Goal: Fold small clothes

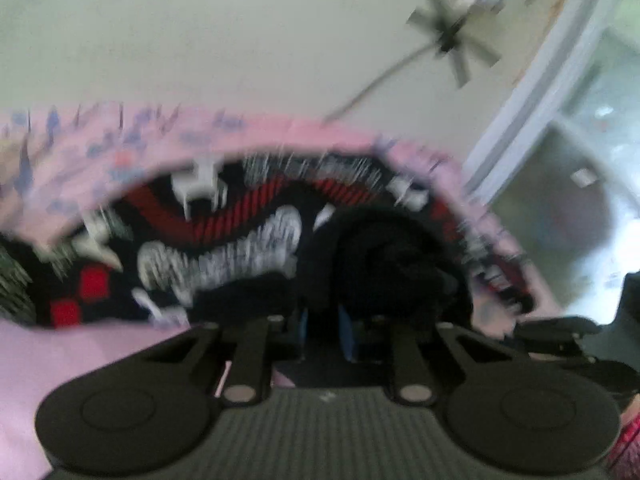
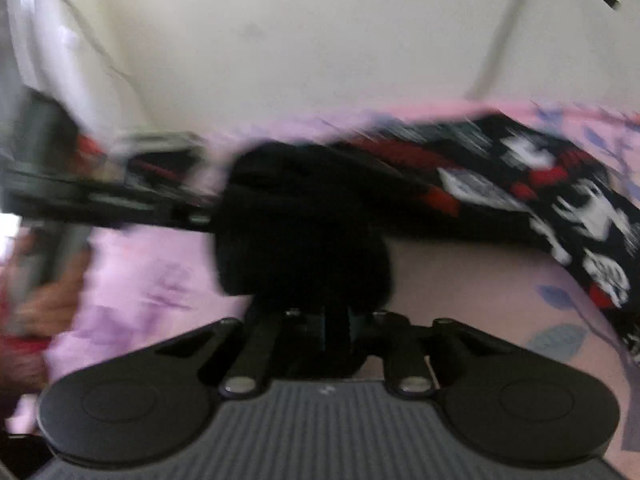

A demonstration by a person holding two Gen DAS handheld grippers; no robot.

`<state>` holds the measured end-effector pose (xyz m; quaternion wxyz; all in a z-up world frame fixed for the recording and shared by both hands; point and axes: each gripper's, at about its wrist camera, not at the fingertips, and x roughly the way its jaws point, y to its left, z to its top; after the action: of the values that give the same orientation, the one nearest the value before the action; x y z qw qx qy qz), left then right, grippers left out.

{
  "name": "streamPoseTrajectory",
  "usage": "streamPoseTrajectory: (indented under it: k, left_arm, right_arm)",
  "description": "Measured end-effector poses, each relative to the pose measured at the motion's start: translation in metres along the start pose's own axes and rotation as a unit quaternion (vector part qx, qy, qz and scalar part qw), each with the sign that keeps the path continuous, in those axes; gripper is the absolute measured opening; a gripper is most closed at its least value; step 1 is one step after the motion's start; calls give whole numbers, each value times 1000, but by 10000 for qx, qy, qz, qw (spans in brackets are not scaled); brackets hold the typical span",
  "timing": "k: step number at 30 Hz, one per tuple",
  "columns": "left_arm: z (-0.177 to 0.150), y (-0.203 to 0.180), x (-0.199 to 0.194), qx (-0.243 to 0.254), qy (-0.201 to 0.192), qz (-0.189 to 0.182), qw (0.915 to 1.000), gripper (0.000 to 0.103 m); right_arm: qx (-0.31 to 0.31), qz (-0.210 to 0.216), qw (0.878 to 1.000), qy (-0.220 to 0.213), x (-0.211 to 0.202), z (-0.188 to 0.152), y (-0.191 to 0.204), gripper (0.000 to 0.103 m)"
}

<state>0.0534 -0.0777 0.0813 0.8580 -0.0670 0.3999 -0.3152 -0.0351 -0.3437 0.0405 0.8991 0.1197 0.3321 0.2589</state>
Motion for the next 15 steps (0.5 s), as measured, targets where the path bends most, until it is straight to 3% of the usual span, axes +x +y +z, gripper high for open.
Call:
streamPoseTrajectory:
  k: [2, 4, 5, 6, 7, 8, 9, 12, 15]
  left_arm:
    - [6, -5, -52, 182, -325, -606, 9975, 14]
    - [1, -18, -97, 757, -510, -1309, 9872, 16]
    - [-6, -25, -116, 1107, -678, -1494, 9802, 20]
    - [-13, -30, -135, 1391, -930, -1500, 9744, 33]
    - [-16, -32, -148, 1518, -1113, -1416, 9719, 45]
    - [-16, -30, -155, 1546, -1276, -1353, 9703, 58]
    - [-14, -26, -160, 1513, -1381, -1288, 9703, 58]
    - [7, -4, -149, 1126, -1419, -893, 9794, 57]
    - [35, 17, -106, 786, -1287, 32, 9886, 61]
  right_arm:
    - [-607, 1063, 9924, -155, -39, -2, 27, 9]
    - [-1335, 1990, 9696, -488, -78, -11, 51, 9]
    - [-1573, 2229, 9595, -708, -98, -15, 58, 9]
    - [-1635, 2262, 9568, -812, -110, -15, 58, 13]
    - [-1628, 2149, 9584, -939, -119, -13, 55, 35]
    - [-1565, 1908, 9625, -1126, -127, -11, 48, 48]
    - [-1442, 1516, 9685, -1348, -130, -8, 39, 49]
    - [-739, 758, 9838, -1446, -118, 12, 2, 49]
    - [-237, -292, 9902, -1348, -90, 34, -36, 49]
